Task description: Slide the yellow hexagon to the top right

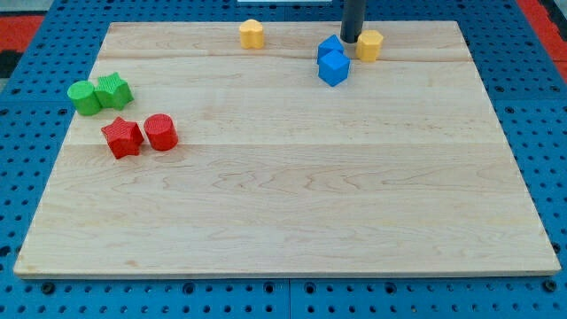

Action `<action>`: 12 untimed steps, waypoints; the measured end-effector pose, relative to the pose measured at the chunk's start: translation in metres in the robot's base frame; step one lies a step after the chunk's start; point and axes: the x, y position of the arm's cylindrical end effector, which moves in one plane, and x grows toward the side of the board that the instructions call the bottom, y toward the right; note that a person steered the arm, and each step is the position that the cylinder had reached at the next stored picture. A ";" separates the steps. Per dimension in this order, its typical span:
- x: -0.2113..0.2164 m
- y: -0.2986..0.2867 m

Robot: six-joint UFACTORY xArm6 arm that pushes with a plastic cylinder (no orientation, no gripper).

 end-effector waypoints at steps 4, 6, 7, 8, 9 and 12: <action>0.079 0.023; 0.077 0.057; 0.076 0.056; 0.078 0.049; 0.078 0.043; 0.041 0.031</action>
